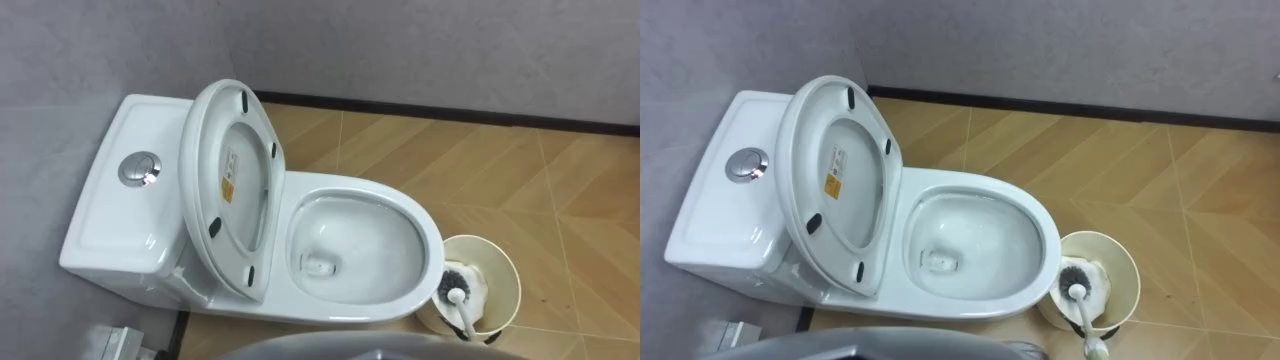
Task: Brush toilet
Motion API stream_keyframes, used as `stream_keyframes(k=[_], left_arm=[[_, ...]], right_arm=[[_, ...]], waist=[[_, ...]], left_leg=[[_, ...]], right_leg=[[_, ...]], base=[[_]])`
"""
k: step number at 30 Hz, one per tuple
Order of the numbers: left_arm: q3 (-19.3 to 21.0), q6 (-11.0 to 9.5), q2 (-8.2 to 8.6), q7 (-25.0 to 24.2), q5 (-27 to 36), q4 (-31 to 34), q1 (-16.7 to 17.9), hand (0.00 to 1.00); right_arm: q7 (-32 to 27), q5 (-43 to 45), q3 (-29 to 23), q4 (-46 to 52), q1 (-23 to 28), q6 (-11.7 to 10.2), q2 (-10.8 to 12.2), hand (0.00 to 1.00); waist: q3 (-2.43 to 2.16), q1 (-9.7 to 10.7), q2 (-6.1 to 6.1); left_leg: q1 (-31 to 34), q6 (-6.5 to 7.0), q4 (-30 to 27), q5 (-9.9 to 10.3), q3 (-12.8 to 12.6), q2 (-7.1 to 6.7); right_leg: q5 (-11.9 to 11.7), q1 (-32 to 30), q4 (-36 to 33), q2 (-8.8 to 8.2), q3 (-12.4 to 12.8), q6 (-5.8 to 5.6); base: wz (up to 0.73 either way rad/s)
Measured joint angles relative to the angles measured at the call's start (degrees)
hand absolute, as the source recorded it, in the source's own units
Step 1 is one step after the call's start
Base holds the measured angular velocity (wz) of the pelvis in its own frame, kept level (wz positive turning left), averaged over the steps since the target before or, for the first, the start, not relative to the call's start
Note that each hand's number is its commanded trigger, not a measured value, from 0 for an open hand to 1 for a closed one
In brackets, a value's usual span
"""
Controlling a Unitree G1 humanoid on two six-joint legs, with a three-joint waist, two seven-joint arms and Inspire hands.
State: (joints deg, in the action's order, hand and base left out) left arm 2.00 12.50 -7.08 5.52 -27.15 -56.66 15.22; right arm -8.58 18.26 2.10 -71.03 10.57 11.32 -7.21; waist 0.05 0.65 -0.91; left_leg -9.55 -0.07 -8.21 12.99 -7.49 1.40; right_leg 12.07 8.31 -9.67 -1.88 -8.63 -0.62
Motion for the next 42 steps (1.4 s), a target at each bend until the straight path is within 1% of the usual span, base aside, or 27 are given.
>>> stream_keyframes(k=[4,13,15,18,25,27,29,36,40,42], left_arm=[[-0.04,-0.01,0.00,0.00,0.00,0.00,-0.02,0.00],[0.03,-0.01,0.00,-0.05,-0.08,0.00,0.26,0.00],[0.08,-0.04,-0.02,-0.05,-0.08,0.00,0.28,0.00],[0.09,-0.35,-0.14,-0.05,-0.06,0.00,0.36,0.00],[0.02,-1.16,-0.18,-0.06,-0.14,0.00,0.80,0.00],[0.04,-1.30,-0.23,-0.06,-0.96,0.00,0.81,0.00],[0.13,-1.57,-0.48,-0.06,-1.20,0.00,0.76,0.00],[0.49,-1.60,-0.62,-0.06,-1.72,-0.02,0.52,0.00],[0.57,-1.59,-0.62,-0.06,-2.32,-0.01,-0.04,0.00],[0.58,-1.56,-0.63,-0.06,-2.30,0.01,-1.04,0.00]], right_arm=[[0.00,0.00,0.00,0.02,-0.35,0.00,0.00,0.00],[-0.13,0.37,-0.34,0.35,-0.44,-0.04,-0.01,0.00],[-0.31,0.64,-1.49,0.58,-0.45,-0.40,-0.06,0.00],[-1.48,0.63,-2.48,0.81,-0.47,-1.52,-0.06,0.00],[-5.88,-0.93,-3.85,1.77,-1.01,-3.01,-0.20,0.00],[-6.68,-1.99,-5.41,1.74,-1.43,-3.36,-0.20,0.00],[-7.61,-3.27,-7.11,1.62,-1.82,-4.24,-0.22,0.00],[-8.93,-5.79,-8.14,0.61,-2.74,-4.42,-0.22,0.00],[-9.60,-6.98,-9.06,0.53,-2.93,-4.48,-0.27,0.00],[-9.67,-8.51,-9.03,0.49,-3.27,-4.49,-0.38,0.00]], waist=[[-0.01,0.53,-0.04],[-0.01,0.46,-0.05],[-0.01,0.54,-0.05],[0.01,0.54,-0.17],[0.06,0.54,-0.37],[0.09,0.56,-0.43],[0.10,0.57,-0.45],[0.10,0.61,-0.44],[0.08,0.59,-0.63],[0.07,0.64,-0.63]], left_leg=[[0.00,0.00,0.00,0.00,0.00,0.00],[-0.02,0.00,-0.10,0.00,0.00,-0.02],[-0.05,0.00,-0.11,0.00,0.08,-0.05],[-0.07,0.01,-0.34,0.00,0.11,-0.06],[-0.04,0.01,-0.45,-0.01,0.12,-0.07],[-0.01,0.01,-0.45,-0.01,0.19,-0.08],[0.02,0.01,-0.45,-0.01,0.22,-0.09],[0.33,0.01,-0.51,-0.01,0.22,-0.13],[2.79,0.03,-1.37,-0.02,0.89,-0.22],[4.16,0.03,-1.81,-0.02,1.39,-0.22]], right_leg=[[0.00,-0.01,-0.02,0.00,0.01,0.00],[0.01,-0.08,-0.19,-0.01,0.15,0.00],[0.04,0.03,-0.18,-0.04,0.10,-0.03],[0.03,0.19,-0.18,-0.09,-0.05,-0.03],[0.07,0.23,-0.02,-0.14,-0.07,-0.04],[0.07,0.23,0.04,-0.15,-0.11,-0.04],[0.07,0.23,0.05,-0.14,-0.12,-0.04],[0.08,-0.04,0.12,-0.19,-0.14,-0.05],[0.07,-1.79,-0.03,-0.38,-1.00,-0.05],[0.04,-2.89,-0.13,-0.38,-1.21,-0.02]], base=[[0.00],[0.00],[0.00],[0.00],[0.00],[0.00],[0.00],[0.00],[0.10],[0.11]])
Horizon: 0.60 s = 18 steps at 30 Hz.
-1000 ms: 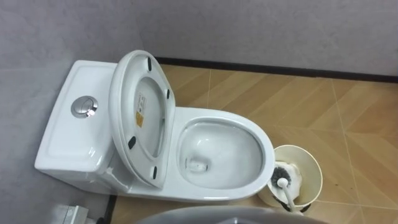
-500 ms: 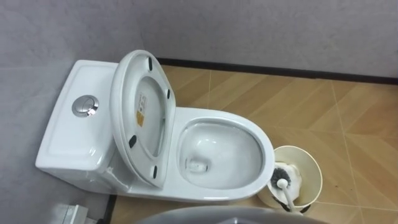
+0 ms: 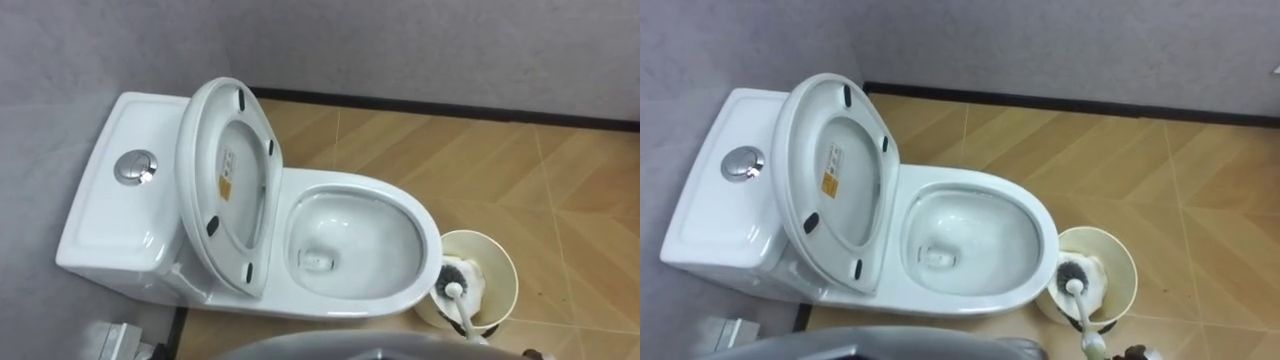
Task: Brush toilet
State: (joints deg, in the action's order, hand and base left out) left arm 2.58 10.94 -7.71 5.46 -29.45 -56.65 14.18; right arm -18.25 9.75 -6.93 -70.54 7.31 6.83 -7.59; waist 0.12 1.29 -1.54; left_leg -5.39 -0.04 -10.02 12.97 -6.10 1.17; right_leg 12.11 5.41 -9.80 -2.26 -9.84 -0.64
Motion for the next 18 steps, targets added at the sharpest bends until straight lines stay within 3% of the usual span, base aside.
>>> stream_keyframes(k=[6,10,14,18], left_arm=[[-0.10,-1.35,-0.25,0.61,0.65,-0.37,-4.09,0.00],[-0.51,-2.17,-0.28,1.82,1.02,-0.84,-6.99,0.00],[-2.18,-4.50,-0.31,2.96,4.33,-1.49,-10.75,0.00],[-4.25,-6.52,-0.05,3.45,5.31,-1.43,-14.97,0.00]], right_arm=[[-1.12,-1.50,-0.03,-3.13,-4.56,-1.08,-1.92,0.00],[-2.87,-3.00,-0.01,-3.33,-7.47,-2.18,-2.36,0.00],[-3.97,-6.46,0.07,-4.74,-13.05,-2.73,-2.56,0.00],[-4.17,-8.80,0.79,-6.22,-17.31,-4.36,-3.85,0.00]], waist=[[0.46,0.13,1.23],[0.39,0.01,1.65],[1.03,0.02,2.12],[1.27,-0.03,2.52]], left_leg=[[6.27,0.03,-2.95,-0.02,1.52,-0.03],[11.16,0.04,-5.30,-0.03,1.62,0.08],[17.92,0.06,-9.17,-0.02,2.07,-0.04],[23.44,0.47,-12.82,-0.04,2.24,-0.34]], right_leg=[[-0.36,-5.04,-2.14,-0.40,-1.51,0.15],[-0.34,-9.87,-4.63,-0.65,-1.42,0.21],[-0.42,-16.61,-8.68,-1.27,-1.51,0.34],[-0.23,-22.28,-12.89,-2.16,-1.54,0.47]], base=[[0.12],[0.00],[0.04],[0.03]])
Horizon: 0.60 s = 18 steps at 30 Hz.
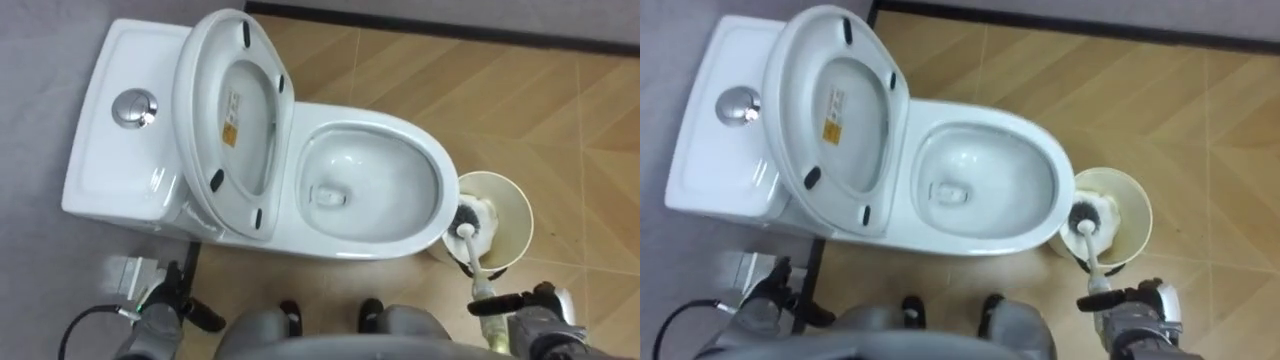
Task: Brush toilet
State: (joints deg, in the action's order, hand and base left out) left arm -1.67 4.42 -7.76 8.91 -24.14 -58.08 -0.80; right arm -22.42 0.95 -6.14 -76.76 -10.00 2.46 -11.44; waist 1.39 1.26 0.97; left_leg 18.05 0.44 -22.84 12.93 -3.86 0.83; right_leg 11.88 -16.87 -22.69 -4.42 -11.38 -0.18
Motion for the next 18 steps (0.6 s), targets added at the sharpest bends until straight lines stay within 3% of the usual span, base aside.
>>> stream_keyframes(k=[2,5,11,16,18], left_arm=[[-2.23,-0.81,0.08,0.79,1.06,0.00,-2.85,0.00],[-4.52,-1.28,0.19,1.28,3.91,0.35,-5.66,0.00],[-8.76,-1.50,-0.06,1.64,11.06,3.78,-7.46,0.00],[-10.33,-2.21,-0.56,1.77,12.15,6.36,-9.57,0.00],[-11.15,-2.20,-0.51,1.70,12.15,6.64,-10.42,0.00]], right_arm=[[-0.37,-0.80,0.44,-0.72,-1.97,-0.54,-0.90,0.00],[-0.43,-3.45,1.14,-1.45,-4.65,-0.57,-1.48,0.00],[-0.83,-4.00,3.40,-2.11,-5.86,-0.29,-3.16,0.00],[-0.84,-4.74,6.33,-2.27,-7.91,0.11,-4.99,0.00],[-0.83,-4.56,8.02,-2.63,-8.16,0.13,-6.17,0.00]], waist=[[0.18,0.00,-0.13],[0.63,0.14,-0.39],[1.11,-0.12,0.35],[1.19,-1.07,0.56],[1.38,-1.71,1.26]], left_leg=[[3.85,1.11,-1.69,-0.12,0.11,-0.67],[7.84,1.47,-3.83,-0.10,0.18,-1.15],[15.60,2.08,-7.69,-0.42,0.71,-1.56],[22.47,2.41,-11.38,-0.15,0.21,-1.54],[24.45,2.54,-13.11,0.34,-0.01,-1.58]], right_leg=[[0.79,-4.09,-2.77,-0.91,0.13,0.19],[1.64,-8.30,-5.71,-1.65,0.50,0.09],[1.54,-16.15,-9.92,-2.61,1.05,0.13],[2.02,-23.52,-14.46,-3.27,1.92,0.38],[2.17,-25.25,-15.64,-3.32,1.72,0.53]], base=[[0.15],[0.07],[0.04],[0.00],[0.00]])
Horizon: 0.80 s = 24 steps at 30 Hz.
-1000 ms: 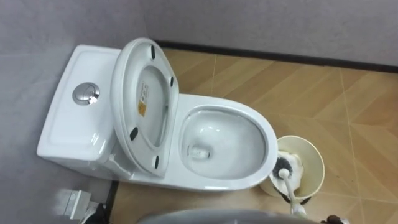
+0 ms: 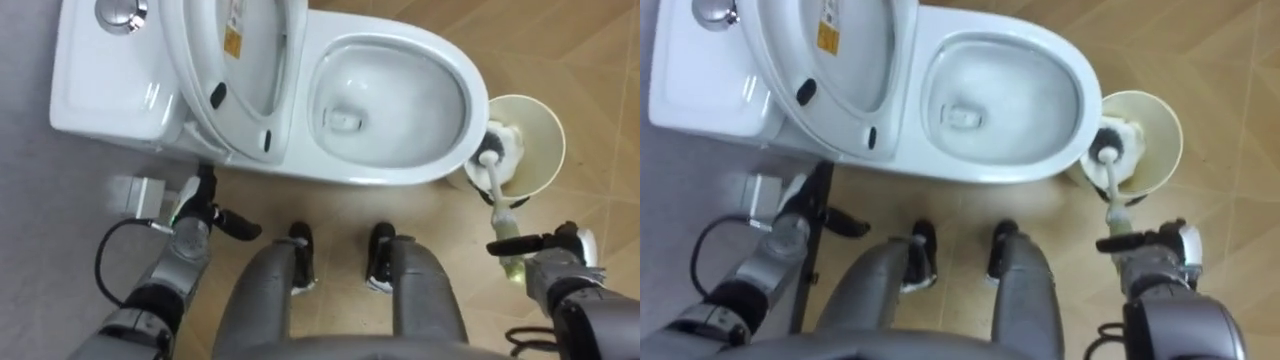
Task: Brush toilet
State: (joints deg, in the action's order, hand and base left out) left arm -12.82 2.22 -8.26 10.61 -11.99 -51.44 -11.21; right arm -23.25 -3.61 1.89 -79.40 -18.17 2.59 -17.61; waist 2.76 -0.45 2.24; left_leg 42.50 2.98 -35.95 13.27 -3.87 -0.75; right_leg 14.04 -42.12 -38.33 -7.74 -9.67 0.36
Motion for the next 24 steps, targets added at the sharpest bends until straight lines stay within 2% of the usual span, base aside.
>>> stream_keyframes(k=[2,5,9,11,15,20,24], left_arm=[[-1.15,-0.01,-0.34,0.01,0.55,1.44,-0.35,0.00],[-2.93,-0.16,-0.49,0.00,1.58,2.64,-0.55,0.00],[-3.33,-0.27,-0.45,0.04,3.95,3.11,-1.36,0.00],[-4.48,-0.24,-0.58,0.38,4.93,3.38,-2.54,0.00],[-5.99,-0.23,-0.61,0.52,5.07,4.65,-2.42,0.00],[-6.61,-0.35,-1.42,1.66,5.12,8.47,-1.01,0.00],[-6.94,-0.54,-1.42,1.64,5.10,8.86,-1.63,0.00]], right_arm=[[0.04,0.09,1.85,0.10,-0.88,-0.02,-1.01,0.00],[0.25,0.02,2.85,0.18,-0.97,0.02,-1.11,0.00],[0.29,-0.46,3.67,0.41,-1.07,0.05,-1.23,0.00],[0.27,-0.82,3.92,0.64,-1.77,0.03,-1.86,0.00],[0.23,-1.14,4.76,0.51,-3.01,-0.04,-2.78,0.00],[-0.22,-0.72,5.93,1.53,-4.44,-0.05,-3.46,0.00],[-0.39,-1.13,8.27,1.77,-4.51,-0.06,-4.11,0.00]], waist=[[0.09,-0.38,0.35],[0.09,-1.02,0.37],[0.06,-1.19,0.67],[0.05,-1.52,0.85],[0.22,-1.54,1.30],[0.19,-1.90,1.66],[0.18,-3.08,1.77]], left_leg=[[2.60,0.11,-1.37,0.22,-0.10,0.03],[4.61,0.22,-2.38,0.29,-0.68,-0.05],[7.23,0.27,-4.41,0.69,-0.69,-0.06],[9.96,0.28,-6.68,1.34,-0.82,-0.04],[12.43,0.38,-10.54,2.78,-1.40,-0.12],[16.90,-0.10,-15.43,4.09,-1.57,0.04],[19.48,-0.50,-18.00,4.40,-1.27,0.07]], right_leg=[[0.42,-3.03,-1.99,-0.45,0.27,-0.02],[0.67,-5.46,-3.62,-0.91,0.73,0.11],[1.36,-8.07,-5.64,-0.96,1.02,0.14],[1.99,-10.98,-8.17,-1.23,1.45,0.31],[3.94,-13.82,-12.75,-1.94,2.13,0.38],[5.78,-18.36,-18.00,-2.21,2.60,1.20],[6.50,-20.95,-20.86,-2.44,2.49,2.01]], base=[[0.00],[-0.02],[0.01],[0.00],[0.04],[0.03],[0.07]])
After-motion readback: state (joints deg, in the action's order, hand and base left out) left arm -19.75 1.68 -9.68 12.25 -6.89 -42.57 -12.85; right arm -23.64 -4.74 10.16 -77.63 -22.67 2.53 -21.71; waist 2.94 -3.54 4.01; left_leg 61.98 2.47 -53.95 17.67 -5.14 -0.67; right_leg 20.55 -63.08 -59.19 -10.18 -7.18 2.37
